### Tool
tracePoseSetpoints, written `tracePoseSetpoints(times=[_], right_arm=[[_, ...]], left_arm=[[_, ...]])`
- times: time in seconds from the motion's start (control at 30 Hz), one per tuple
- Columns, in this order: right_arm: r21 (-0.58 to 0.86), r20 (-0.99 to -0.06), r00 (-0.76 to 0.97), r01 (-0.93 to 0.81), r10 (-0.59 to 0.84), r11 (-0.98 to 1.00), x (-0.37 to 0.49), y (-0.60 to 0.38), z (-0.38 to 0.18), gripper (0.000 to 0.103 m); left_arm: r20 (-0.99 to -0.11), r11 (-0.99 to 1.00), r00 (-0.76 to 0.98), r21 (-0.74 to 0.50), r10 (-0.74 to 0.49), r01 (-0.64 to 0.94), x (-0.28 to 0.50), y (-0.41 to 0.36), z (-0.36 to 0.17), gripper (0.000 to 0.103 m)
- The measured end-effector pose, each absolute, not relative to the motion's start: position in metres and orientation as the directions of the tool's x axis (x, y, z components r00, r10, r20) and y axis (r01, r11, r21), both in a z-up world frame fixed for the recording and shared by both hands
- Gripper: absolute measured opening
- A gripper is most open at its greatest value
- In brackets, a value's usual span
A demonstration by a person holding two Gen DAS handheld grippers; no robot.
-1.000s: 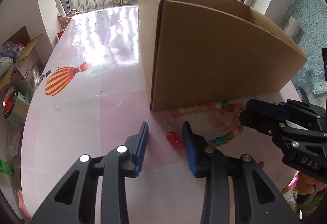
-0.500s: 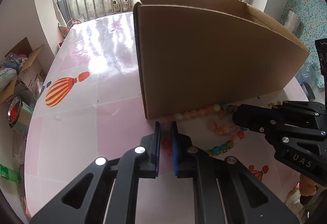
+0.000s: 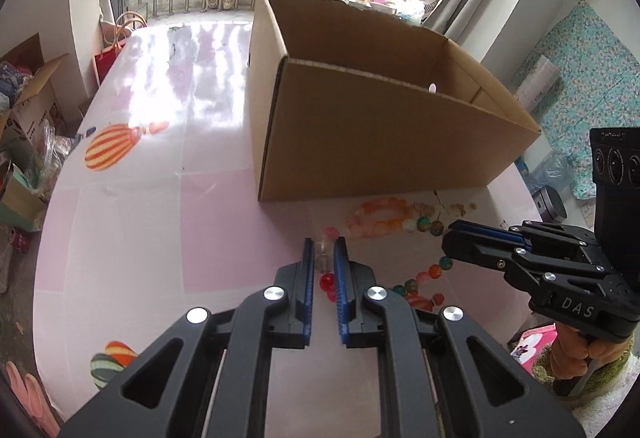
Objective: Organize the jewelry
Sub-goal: 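Lift the bead strand with both tools and carry it over the box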
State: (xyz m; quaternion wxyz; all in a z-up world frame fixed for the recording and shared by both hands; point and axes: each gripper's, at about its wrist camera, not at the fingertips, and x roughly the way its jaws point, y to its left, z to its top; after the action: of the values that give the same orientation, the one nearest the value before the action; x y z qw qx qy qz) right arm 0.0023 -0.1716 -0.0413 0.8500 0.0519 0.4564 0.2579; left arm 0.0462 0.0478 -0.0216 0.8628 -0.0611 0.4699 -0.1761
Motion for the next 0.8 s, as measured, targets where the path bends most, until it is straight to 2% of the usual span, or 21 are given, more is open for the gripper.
tracePoseSetpoints(times=[0.2,0.33,0.53,0.8], right_arm=[[0.310,-0.804,0.400,-0.350,0.441,0.884,-0.001,-0.170,-0.069,0.008],[0.313,-0.812,0.392,-0.332,0.432,0.890,0.000,-0.169,-0.073,0.011],[0.255,-0.815,0.425,-0.348,0.394,0.902,-0.001,-0.163,-0.071,0.017],[0.152,-0.828,0.448,-0.398,0.337,0.904,-0.006,-0.148,-0.076,0.017]], left_arm=[[-0.829,0.936,0.442,-0.266,-0.343,0.228,0.038,0.048,-0.043,0.010],[-0.841,0.943,0.437,-0.236,-0.318,0.233,0.038,0.045,-0.045,0.010],[-0.843,0.940,0.435,-0.220,-0.317,0.259,0.036,0.046,-0.043,0.022],[-0.843,0.953,0.490,-0.081,-0.222,0.292,0.036,0.032,-0.044,0.023]])
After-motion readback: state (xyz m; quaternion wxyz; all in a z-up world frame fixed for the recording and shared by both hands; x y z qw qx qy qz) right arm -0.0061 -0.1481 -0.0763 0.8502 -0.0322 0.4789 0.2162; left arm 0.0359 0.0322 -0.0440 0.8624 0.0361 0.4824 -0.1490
